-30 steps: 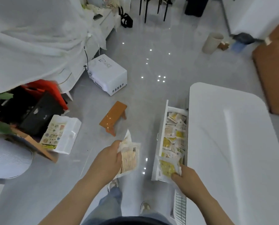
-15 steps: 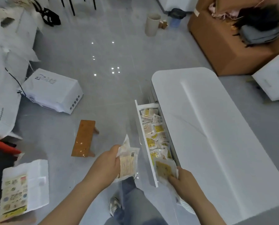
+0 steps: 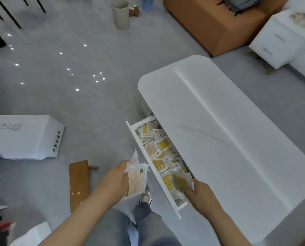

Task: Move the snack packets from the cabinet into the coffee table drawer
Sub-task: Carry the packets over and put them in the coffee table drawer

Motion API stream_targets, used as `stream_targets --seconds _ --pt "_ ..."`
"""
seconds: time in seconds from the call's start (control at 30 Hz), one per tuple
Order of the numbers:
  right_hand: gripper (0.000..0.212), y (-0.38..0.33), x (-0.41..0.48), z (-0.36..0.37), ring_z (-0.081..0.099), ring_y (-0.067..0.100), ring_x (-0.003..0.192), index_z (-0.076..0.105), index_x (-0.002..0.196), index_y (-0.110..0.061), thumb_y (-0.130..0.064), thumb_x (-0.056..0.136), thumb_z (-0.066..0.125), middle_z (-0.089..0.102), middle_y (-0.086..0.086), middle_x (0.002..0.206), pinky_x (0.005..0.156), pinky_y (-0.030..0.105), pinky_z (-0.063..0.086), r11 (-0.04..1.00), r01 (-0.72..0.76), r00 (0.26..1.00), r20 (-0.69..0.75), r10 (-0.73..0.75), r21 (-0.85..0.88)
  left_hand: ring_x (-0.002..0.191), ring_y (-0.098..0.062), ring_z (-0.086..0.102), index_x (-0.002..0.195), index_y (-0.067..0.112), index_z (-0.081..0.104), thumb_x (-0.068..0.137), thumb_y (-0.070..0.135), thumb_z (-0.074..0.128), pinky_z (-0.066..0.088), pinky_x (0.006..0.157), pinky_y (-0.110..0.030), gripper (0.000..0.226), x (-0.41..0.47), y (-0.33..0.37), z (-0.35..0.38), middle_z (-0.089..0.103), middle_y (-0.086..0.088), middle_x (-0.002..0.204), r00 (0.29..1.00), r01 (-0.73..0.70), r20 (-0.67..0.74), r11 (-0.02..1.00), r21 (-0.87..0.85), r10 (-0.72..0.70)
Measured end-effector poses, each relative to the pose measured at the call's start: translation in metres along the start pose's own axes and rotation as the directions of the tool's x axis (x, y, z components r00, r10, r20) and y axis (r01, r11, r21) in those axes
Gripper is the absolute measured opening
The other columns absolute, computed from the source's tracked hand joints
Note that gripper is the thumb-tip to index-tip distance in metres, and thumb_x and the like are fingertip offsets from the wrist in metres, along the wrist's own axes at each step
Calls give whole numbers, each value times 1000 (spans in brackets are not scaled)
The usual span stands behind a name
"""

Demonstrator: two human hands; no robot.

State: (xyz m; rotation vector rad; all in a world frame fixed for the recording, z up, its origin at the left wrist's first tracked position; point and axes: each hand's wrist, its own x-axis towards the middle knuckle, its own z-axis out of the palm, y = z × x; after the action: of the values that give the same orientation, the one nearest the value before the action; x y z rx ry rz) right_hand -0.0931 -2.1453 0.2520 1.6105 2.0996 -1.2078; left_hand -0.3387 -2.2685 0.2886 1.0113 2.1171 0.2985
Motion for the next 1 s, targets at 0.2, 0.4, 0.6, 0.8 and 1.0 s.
stream_targets --seconds 0.2,0.4,0.6,0.8,1.0 --pt "31 3 37 3 58 19 69 57 83 -8 -37 89 53 63 4 78 61 32 45 991 -123 992 -6 123 53 109 -19 59 133 23 36 101 24 31 55 84 -31 33 64 8 0 56 -3 132 994 -62 102 990 128 49" --pt "31 17 81 23 47 12 58 44 68 -16 -37 88 55 53 -2 67 48 22 31 973 -219 973 -64 223 72 94 -18 63 135 24 35 99 24 32 54 73 -31 35 151 1 23 62 -4 119 970 -177 212 944 280 119" --pt "32 41 125 56 42 13 54 37 64 -22 -33 88 53 43 -6 60 47 23 28 939 -317 941 -77 329 133 80 -22 60 128 14 39 100 19 30 45 62 -31 30 226 -4 59 63 -7 93 934 -297 305 881 369 188" --pt "30 73 177 100 36 11 52 32 65 -22 -23 86 54 37 -6 60 46 24 25 904 -405 906 -72 416 134 78 -24 61 132 13 39 100 17 32 47 63 -34 33 292 -14 106 62 -6 84 911 -373 318 852 368 262" --pt "12 100 229 145 52 21 70 44 76 -23 -20 86 50 49 -3 70 58 28 40 889 -440 890 -74 450 128 93 -29 61 135 17 35 99 15 34 52 78 -43 37 360 -26 157 64 -11 102 904 -380 301 894 236 305"
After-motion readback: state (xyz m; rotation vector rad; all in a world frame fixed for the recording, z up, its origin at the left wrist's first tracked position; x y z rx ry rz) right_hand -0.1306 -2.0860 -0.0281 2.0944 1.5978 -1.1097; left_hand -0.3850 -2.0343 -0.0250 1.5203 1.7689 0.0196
